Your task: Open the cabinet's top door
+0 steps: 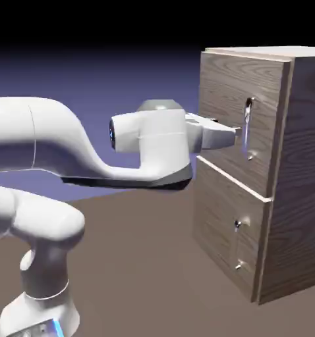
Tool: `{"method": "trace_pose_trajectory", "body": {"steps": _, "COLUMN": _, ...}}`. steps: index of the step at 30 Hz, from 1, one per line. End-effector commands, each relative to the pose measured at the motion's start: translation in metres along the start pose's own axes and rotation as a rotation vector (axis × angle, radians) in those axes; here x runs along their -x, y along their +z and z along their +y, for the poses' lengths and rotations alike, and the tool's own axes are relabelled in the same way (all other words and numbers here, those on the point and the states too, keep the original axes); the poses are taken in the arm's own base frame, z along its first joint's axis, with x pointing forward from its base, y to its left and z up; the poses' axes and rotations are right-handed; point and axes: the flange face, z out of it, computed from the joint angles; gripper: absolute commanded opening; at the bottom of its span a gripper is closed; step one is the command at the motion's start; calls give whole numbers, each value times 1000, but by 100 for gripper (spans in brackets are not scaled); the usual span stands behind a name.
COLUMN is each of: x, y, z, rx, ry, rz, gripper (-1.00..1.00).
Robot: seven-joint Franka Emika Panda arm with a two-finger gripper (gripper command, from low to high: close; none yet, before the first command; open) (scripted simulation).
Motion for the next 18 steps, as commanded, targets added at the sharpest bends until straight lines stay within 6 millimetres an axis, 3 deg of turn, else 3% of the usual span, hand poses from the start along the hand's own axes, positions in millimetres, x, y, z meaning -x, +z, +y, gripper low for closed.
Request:
{"method": "trace_pose_trajectory", "body": {"steps": 1, "x": -1, "y": 1, "z": 5, "rx": -9, "ry": 4, "rz": 5, "gripper": 0}}
{"method": "trace_pose_trajectory", "body": {"steps": 4, "x": -3, "y": 4, "z": 14, "rx": -24, "ry": 11, "rz": 12, "gripper": 0}}
{"method": "trace_pose_trajectory", "body": {"steps": 9, "x": -3, "y": 54, "z": 13, "rx": -24, "ry": 10, "rz": 12, "gripper": 0}}
{"method": "trace_pose_trajectory", "body": {"steps": 10, "x": -3, "y": 54, "z": 13, "rx": -24, "ry": 10, "rz": 12, "gripper": -100}}
{"method": "trace_pose_trajectory", "body": {"steps": 18, "x": 13, "y": 14, "z": -3, "rx": 74, "ry": 12, "rz": 109, "gripper": -100}}
